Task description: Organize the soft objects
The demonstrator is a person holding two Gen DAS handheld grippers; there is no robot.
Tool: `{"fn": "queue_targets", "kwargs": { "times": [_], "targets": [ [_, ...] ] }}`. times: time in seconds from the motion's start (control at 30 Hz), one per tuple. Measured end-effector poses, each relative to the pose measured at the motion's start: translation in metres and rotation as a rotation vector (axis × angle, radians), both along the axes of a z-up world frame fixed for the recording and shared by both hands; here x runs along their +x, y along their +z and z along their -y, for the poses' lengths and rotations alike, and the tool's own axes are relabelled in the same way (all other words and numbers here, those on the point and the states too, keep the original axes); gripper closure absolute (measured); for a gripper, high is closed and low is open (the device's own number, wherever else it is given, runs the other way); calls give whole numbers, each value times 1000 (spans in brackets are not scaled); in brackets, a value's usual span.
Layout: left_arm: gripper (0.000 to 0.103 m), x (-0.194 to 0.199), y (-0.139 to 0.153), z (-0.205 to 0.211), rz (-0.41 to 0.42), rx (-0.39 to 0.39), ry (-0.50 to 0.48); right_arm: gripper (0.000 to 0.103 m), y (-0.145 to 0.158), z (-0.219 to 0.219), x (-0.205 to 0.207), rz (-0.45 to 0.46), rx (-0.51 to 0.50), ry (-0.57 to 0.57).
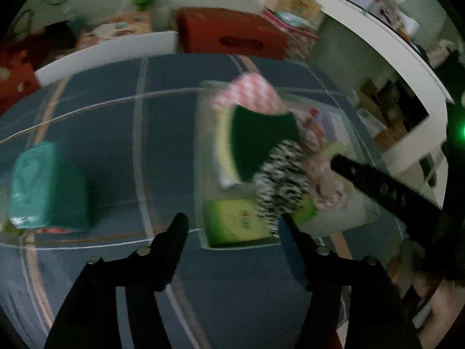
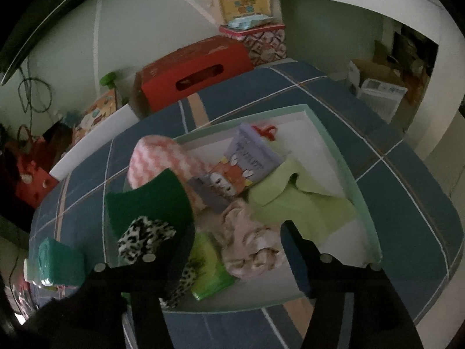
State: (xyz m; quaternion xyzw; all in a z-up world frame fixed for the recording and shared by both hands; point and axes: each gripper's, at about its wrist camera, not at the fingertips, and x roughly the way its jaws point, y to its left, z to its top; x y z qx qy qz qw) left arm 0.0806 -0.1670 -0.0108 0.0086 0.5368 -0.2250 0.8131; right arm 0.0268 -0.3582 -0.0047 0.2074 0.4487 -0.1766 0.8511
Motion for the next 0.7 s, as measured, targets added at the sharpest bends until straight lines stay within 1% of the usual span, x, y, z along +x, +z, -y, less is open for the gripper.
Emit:
{"fn": "queue_targets", "kwargs": {
  "times": [0.07, 0.2, 0.23, 0.27, 0.3, 0.43, 0.53, 0.7],
  "targets": [
    [25, 0, 1, -14, 21, 13, 54, 32, -1, -9, 0, -4, -3, 23],
    [23, 4, -6, -43, 50, 78, 153, 25, -3, -26, -4, -10, -7, 51],
    [20, 5, -8, -47, 53, 87, 174, 23, -3, -30, -6, -9, -10, 60],
    [14, 6, -9, -53, 57, 92, 192, 22, -3, -34, -7, -8, -12, 68],
    [11, 5, -10, -60, 61, 94, 211, 19, -3, -37, -8, -8, -15, 76],
    [11, 4, -9, -80, 70, 91, 267, 3, -6, -54, -12, -9, -26, 99],
    [10, 1, -12, -93, 70, 97, 312, 0, -7, -67, -13, -15, -48, 124],
    [10, -7, -23, -110, 50, 121, 369, 0, -12, -85, -15, -4, -21, 160]
  ]
}}
